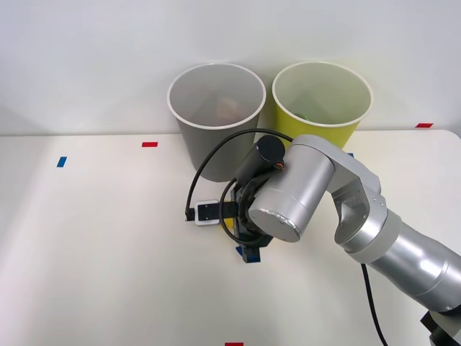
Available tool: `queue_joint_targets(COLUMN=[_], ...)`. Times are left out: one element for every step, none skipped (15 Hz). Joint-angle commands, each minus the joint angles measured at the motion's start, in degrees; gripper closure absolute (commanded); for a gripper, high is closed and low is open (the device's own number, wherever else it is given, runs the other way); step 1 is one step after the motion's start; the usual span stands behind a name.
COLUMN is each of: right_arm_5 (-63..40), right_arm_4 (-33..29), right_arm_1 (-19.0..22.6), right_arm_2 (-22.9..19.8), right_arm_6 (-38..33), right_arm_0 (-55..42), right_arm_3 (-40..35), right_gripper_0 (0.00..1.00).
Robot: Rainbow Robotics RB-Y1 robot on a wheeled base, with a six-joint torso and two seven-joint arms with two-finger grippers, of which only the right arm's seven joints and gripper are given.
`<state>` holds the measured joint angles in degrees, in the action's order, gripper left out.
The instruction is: Put cans in the gray bin, plastic bottles in the light green bin
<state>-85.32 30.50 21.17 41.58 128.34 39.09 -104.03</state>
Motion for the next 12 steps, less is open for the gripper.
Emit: queue_joint_targets(right_arm_5=[1.30,1.30,1.48,1.48,1.48,1.48,1.48,1.48,1.56,1.74,1.74,2.09], right_arm_4=[-1.15,-1.67,-2.29,-3.96,-5.01,-5.37,-6.33,-6.60,-6.95,-7.91,-8.62,-9.50], right_arm_1=[-2.18,-3.06,-3.94,-4.64,-5.08,-5.26,-5.70,-5.96,-6.31,-6.66,-7.10,-7.72], right_arm_2=[0.00,0.17,0.17,0.08,0.08,0.08,0.08,0.08,0.00,0.00,0.08,0.00], right_arm_6=[0.69,0.86,0.95,1.12,1.21,1.21,1.30,1.30,1.30,1.30,1.30,1.39], right_arm_0=[0.99,1.34,1.52,1.43,1.43,1.52,1.43,1.52,1.43,1.43,1.52,1.52], right_arm_3=[4.19,5.42,6.56,7.09,7.18,7.70,7.88,8.50,9.11,9.55,10.25,11.13], right_gripper_0=[0.07,0.07,0.07,0.07,0.07,0.07,0.07,0.07,0.07,0.07,0.07,0.07])
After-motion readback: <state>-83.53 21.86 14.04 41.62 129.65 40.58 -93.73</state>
